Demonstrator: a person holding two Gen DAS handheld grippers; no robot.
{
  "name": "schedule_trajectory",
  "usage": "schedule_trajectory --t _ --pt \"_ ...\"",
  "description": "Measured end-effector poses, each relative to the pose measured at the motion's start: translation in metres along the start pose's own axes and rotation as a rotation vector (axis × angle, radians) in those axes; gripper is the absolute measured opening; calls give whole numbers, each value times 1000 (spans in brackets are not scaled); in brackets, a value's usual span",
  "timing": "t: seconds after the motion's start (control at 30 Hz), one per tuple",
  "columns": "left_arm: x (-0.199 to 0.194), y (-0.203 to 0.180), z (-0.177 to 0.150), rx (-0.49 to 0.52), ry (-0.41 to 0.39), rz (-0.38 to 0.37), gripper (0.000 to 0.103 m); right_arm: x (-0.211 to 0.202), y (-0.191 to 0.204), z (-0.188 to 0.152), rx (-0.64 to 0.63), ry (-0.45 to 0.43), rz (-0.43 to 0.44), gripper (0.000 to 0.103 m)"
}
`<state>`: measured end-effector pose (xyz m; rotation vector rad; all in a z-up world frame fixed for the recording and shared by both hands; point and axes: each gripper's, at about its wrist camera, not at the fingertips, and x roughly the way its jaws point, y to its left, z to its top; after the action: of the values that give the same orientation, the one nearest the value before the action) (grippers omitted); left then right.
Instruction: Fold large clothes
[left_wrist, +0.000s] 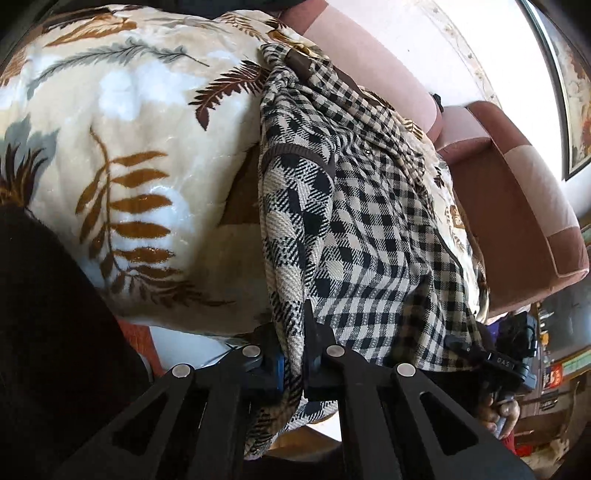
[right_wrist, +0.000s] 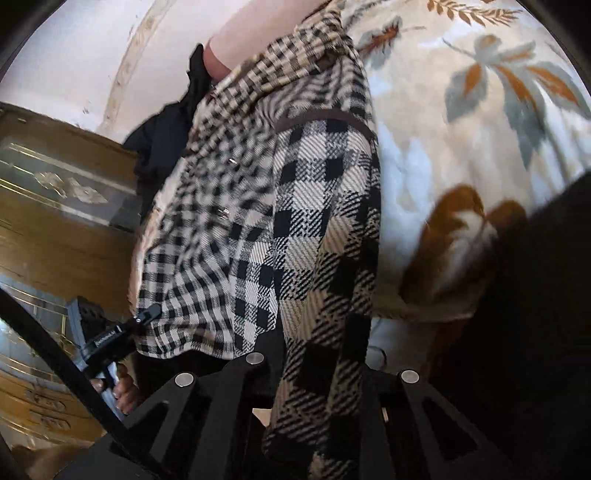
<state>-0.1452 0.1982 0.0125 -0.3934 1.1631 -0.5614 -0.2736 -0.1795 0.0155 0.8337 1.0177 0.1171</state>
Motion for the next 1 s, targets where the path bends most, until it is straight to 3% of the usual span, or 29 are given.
schedule_trajectory --t 0.13,0.23,0.3,0.43,0.53,0.77,1.0 --pt "-7 -13 11 46 -13 3 5 -7 13 17 -33 -21 13 7" --pt "-10 -23 30 61 -5 -39 5 -13 34 40 -80 -52 27 7" --pt "-12 -30 49 64 -16 -68 5 -15 44 57 -105 -75 33 7" --pt "-9 -60 99 132 -94 -48 5 -7 73 106 -167 -144 8 7" --pt "1 -73 144 125 -133 -51 5 3 91 151 -180 -188 -8 7" --pt "47 -85 241 117 -194 72 6 32 103 252 -195 -277 -77 7" --pt "92 -58 302 50 -181 101 6 84 81 327 -148 -270 -140 7"
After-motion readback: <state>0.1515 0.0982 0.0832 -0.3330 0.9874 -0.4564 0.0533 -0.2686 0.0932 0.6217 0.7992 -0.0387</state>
